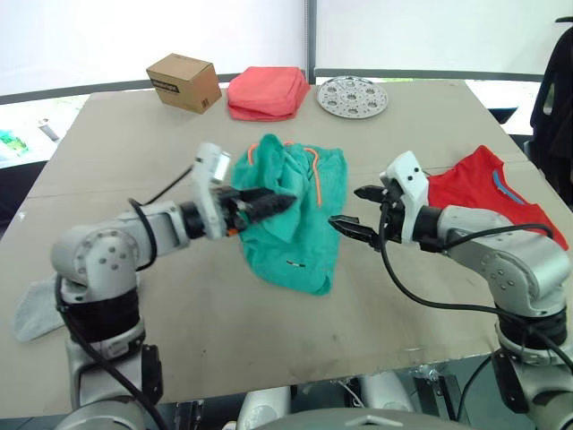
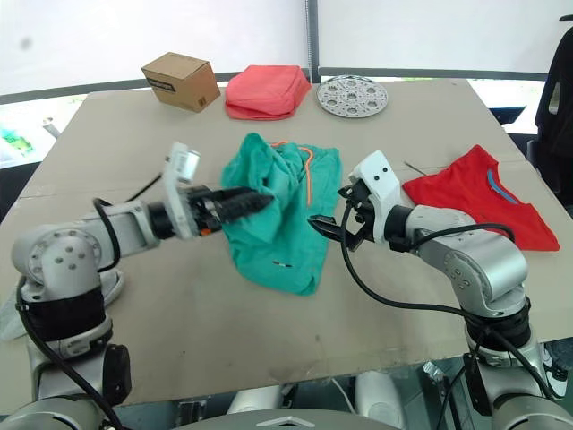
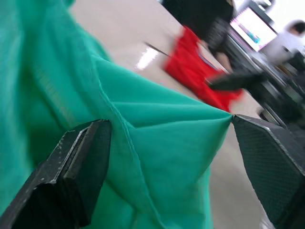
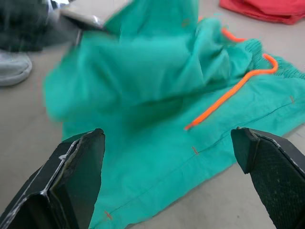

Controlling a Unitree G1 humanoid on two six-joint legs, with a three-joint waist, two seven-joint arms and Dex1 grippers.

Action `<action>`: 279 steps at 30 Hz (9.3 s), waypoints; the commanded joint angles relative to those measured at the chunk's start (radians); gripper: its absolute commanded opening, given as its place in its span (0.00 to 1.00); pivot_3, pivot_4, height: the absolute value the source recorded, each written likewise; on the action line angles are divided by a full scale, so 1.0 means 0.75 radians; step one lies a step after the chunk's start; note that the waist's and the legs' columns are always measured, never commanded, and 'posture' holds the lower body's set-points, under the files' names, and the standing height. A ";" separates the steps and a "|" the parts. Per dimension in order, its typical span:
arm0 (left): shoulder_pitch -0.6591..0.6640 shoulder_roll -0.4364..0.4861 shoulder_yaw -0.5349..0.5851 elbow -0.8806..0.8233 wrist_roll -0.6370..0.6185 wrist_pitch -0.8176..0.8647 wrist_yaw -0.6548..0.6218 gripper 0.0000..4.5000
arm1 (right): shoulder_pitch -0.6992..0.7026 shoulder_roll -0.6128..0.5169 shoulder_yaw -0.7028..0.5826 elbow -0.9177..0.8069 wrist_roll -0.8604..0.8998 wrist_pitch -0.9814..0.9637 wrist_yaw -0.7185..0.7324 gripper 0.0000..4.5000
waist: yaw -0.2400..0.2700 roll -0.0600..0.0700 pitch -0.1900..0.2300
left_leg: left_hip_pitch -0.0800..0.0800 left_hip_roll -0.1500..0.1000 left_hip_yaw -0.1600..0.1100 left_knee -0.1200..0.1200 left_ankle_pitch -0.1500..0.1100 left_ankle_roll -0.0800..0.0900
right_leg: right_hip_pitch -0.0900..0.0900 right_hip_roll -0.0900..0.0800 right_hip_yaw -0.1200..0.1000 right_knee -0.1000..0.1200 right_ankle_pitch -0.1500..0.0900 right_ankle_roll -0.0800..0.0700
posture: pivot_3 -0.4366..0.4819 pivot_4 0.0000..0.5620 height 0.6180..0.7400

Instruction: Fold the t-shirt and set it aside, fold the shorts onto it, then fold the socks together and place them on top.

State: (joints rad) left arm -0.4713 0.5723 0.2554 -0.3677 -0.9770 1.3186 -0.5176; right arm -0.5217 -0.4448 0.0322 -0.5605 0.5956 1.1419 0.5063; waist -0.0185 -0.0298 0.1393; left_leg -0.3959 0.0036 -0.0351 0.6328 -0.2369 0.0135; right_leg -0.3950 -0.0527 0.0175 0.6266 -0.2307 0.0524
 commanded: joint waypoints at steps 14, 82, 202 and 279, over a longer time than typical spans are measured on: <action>-0.035 0.346 -0.286 0.635 0.892 -0.937 0.104 0.98 | 0.037 -0.109 -0.006 -0.103 0.079 -0.048 0.013 1.00 | 0.017 0.000 0.001 | 0.000 -0.002 0.002 -0.002 0.000 0.000 | -0.001 0.004 0.002 -0.002 -0.001 -0.001 | 0.48 0.27 1.00; -0.459 0.480 -0.472 1.541 0.853 -1.426 -1.450 0.58 | 0.209 -0.286 0.040 -0.229 0.220 -0.115 -0.121 1.00 | -0.005 -0.002 -0.004 | -0.006 0.006 0.002 0.003 -0.005 0.008 | -0.001 0.005 -0.006 0.000 -0.003 0.001 | 0.48 0.27 1.00; -0.201 0.415 0.075 0.465 0.531 -1.403 -0.493 0.00 | -0.391 -0.214 0.068 0.291 -0.756 -0.528 0.017 0.01 | -0.051 0.000 0.006 | -0.008 0.005 0.014 -0.017 0.003 -0.004 | -0.018 -0.002 0.001 0.002 0.007 0.002 | 0.48 0.27 1.00; 0.120 0.517 -0.113 0.491 0.516 -0.925 -0.924 0.00 | 0.453 -0.616 -0.326 -0.119 0.274 0.029 0.145 0.01 | 0.046 -0.005 0.003 | 0.007 0.009 0.036 0.013 -0.017 0.018 | -0.001 -0.022 -0.027 -0.006 0.001 -0.007 | 0.48 0.27 1.00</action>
State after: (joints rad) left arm -0.2805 0.9963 0.2419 -0.0626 -0.7023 0.7175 -1.2974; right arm -0.1530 -0.9102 -0.2020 -0.6832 0.8200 1.1278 0.6739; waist 0.0158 -0.0333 0.1414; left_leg -0.3921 0.0082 -0.0088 0.6428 -0.2500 0.0270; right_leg -0.3955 -0.0693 -0.0033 0.6226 -0.2299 0.0473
